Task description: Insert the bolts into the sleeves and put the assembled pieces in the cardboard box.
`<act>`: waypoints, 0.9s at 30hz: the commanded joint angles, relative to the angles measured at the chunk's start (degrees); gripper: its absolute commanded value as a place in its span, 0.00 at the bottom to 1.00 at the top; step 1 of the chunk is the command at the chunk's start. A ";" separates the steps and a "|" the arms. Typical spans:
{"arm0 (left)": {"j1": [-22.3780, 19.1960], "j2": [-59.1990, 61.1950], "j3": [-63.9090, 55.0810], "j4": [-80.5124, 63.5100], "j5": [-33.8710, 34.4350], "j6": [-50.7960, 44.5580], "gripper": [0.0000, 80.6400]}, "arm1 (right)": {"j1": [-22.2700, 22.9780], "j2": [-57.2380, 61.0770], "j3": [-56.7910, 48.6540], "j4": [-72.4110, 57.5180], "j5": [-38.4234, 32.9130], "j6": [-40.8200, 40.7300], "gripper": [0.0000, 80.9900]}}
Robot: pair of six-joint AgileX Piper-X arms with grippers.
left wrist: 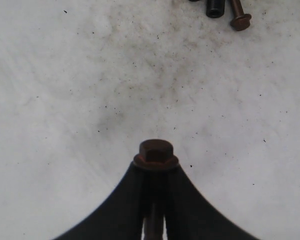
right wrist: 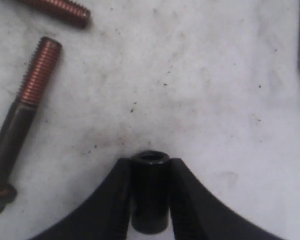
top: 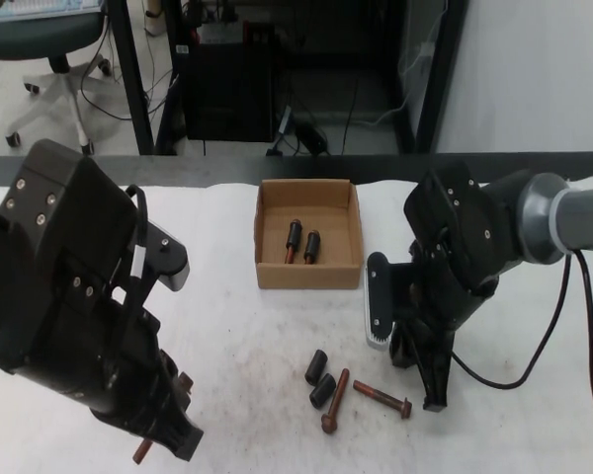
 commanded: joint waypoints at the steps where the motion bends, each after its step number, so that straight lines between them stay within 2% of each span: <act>1: 0.15 -0.88 -0.27 0.15 -0.15 0.40 0.00 | -0.28 1.24 0.77 2.86 2.02 -2.08 0.32; 3: 0.15 -0.88 -0.27 0.15 -0.34 0.60 0.00 | -0.43 1.24 0.77 2.86 2.35 -2.07 0.32; 5: 0.15 -0.88 -0.27 0.03 -0.32 0.60 0.00 | -0.43 1.24 0.77 2.86 4.10 -2.07 0.27; 6: 0.15 -0.88 -0.27 -0.18 -0.32 0.60 0.00 | -0.43 1.24 0.77 3.27 5.07 -1.57 0.23; 9: 0.15 -0.88 -0.27 -1.13 -0.32 0.60 0.00 | -0.24 1.24 0.77 4.95 7.81 0.54 0.03; 10: 0.15 -0.88 -0.27 -1.43 -0.32 0.60 0.00 | 0.08 1.24 0.77 5.47 8.09 2.76 0.01; 18: 0.15 -0.88 -0.27 -2.87 -0.32 0.60 0.00 | 4.62 0.40 0.77 9.39 7.27 24.02 0.01; 20: 0.15 -0.88 -0.27 -2.87 -0.32 0.60 0.00 | 5.95 0.04 0.77 11.55 3.13 29.83 0.01; 24: 0.15 -0.88 -0.27 -2.85 -0.32 0.35 0.00 | 7.24 0.03 0.77 13.72 -9.56 39.80 0.01; 27: 0.15 -0.88 -0.27 -2.85 -0.32 0.13 0.00 | 7.27 0.03 0.77 12.35 -10.80 42.75 0.01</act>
